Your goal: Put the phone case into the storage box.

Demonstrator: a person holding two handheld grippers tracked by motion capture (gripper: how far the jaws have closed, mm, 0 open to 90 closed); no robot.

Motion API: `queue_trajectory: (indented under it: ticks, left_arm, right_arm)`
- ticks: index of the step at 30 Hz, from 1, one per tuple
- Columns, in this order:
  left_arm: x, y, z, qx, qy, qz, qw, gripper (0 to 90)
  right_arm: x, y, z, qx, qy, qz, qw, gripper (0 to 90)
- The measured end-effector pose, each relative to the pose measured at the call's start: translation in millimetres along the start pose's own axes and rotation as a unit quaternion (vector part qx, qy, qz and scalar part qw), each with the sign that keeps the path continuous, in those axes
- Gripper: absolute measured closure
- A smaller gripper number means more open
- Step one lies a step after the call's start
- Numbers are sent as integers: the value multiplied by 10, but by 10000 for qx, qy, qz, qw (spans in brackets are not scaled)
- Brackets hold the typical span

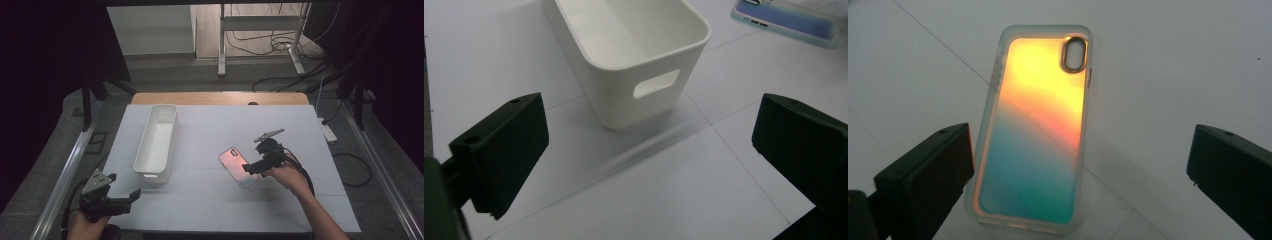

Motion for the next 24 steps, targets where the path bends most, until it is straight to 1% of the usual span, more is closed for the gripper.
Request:
queue_trajectory:
  ticks: [4,5,7,8,15,24]
  left_arm:
    - [0,0,0,0,1,-4,10000,27]
    - [1,0,1,-3,-1,-9,10000,27]
    - [1,0,1,-2,-2,-10,10000,27]
    - [0,0,1,0,-3,-7,10000,27]
    - [-1,0,2,6,-10,-6,10000,27]
    - [-1,1,1,8,-4,-4,10000,27]
  right_arm:
    - [-2,-8,-40,12,-8,-3,10000,0]
    - [10,-39,-94,-69,-62,36,10000,0]
    - [16,-49,-107,-91,-74,38,9999,0]
    - [31,-72,-147,-139,-74,19,9999,0]
    - [70,-143,-259,-285,-107,-20,9995,0]
    - [86,-215,-380,-539,-235,116,9982,0]
Point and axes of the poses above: each handheld gripper's, and its own axes: z roughly backward along the jaws, y roughly out of its top, x roughly to its right, the point moved 9 cm from there along -z, roughly forward along the jaws, and after that the axes turned 3 degrees about -x, right-handed, at the moved point
